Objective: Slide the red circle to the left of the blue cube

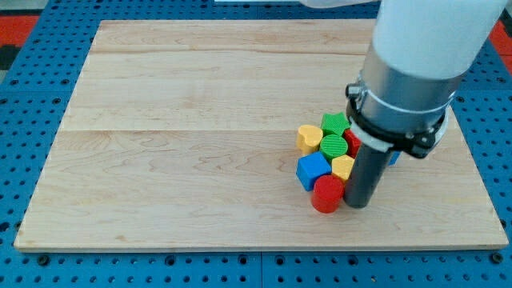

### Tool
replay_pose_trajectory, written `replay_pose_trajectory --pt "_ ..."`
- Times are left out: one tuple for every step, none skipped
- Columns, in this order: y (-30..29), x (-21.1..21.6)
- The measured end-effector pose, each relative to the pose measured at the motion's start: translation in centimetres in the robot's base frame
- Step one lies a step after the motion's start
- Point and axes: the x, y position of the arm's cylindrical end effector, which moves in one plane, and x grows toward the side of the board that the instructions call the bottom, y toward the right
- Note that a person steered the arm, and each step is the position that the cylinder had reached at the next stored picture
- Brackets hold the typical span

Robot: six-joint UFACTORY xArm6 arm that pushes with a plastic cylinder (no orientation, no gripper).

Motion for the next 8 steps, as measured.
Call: replay_pose_trajectory --pt "2.2 2.5" --pt "2.4 1.7" --pt "-0.5 0.4" --pt "-8.2 0.3" --pt "-9.3 2.1" --pt "-12.7 3.1" --pt "-15.4 2.4" --pt "-13.7 0.9"
